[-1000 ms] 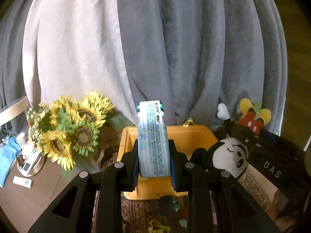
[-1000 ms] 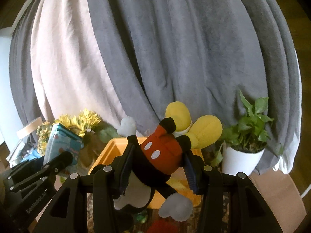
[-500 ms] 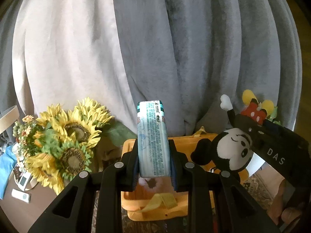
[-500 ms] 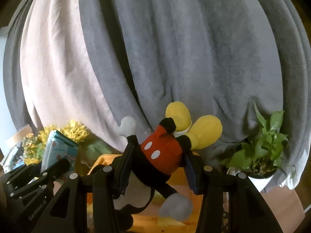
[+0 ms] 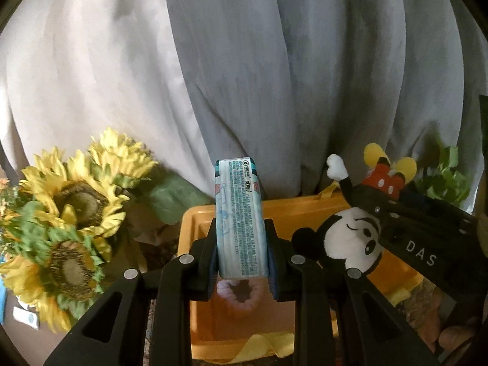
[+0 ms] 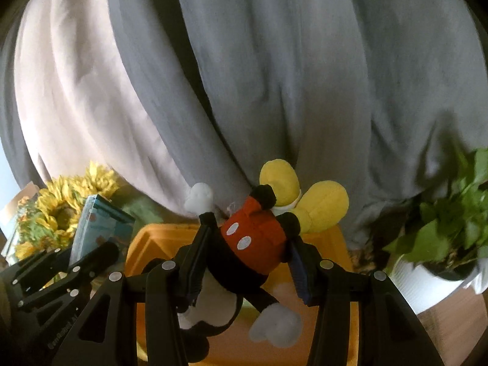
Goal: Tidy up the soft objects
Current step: 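Lift both items over the orange crate and release them inside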
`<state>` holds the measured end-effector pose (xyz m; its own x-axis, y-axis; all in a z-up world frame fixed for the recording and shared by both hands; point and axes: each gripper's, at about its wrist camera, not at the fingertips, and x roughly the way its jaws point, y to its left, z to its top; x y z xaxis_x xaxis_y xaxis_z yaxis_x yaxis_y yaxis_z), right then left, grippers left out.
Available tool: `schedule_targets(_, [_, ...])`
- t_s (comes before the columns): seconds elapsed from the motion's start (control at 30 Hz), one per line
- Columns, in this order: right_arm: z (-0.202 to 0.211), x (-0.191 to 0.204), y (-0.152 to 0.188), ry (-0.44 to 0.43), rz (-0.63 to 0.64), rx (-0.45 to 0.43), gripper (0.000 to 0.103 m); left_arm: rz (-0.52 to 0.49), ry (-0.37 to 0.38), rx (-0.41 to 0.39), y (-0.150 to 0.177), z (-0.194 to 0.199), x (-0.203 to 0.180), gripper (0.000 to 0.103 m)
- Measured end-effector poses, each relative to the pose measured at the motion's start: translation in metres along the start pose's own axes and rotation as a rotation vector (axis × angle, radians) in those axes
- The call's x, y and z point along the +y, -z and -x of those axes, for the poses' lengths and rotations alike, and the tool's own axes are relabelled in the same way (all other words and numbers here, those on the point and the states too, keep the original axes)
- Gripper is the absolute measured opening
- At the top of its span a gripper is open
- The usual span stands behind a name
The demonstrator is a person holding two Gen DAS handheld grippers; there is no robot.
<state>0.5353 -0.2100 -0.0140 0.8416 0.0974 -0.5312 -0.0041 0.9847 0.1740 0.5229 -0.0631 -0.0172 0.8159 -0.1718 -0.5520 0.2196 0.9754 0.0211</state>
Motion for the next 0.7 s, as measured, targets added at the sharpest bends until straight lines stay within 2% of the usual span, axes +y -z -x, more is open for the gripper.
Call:
schedule_targets(0.33, [-0.048,-0.008,0.019,-0.013,-0.002,0.172,0.05,-0.015,0.017,0.13,0.016,-0.046,0.005,0.027])
schedule_targets(0.63, [-0.08,-0.011,0.033,-0.04,0.002,0.359,0.052,-0.052,0.052,0.233,0.029,-0.069,-0.001,0.028])
schedule_targets(0.67, [-0.081,-0.013,0.033,-0.047,-0.001,0.38,0.052,-0.052,0.054,0.239,0.029,-0.07,-0.001,0.028])
schedule_targets(0.7, [-0.086,-0.014,0.035,-0.052,-0.01,0.411,0.054,-0.05,0.055,0.244,0.029,-0.072,-0.001,0.034])
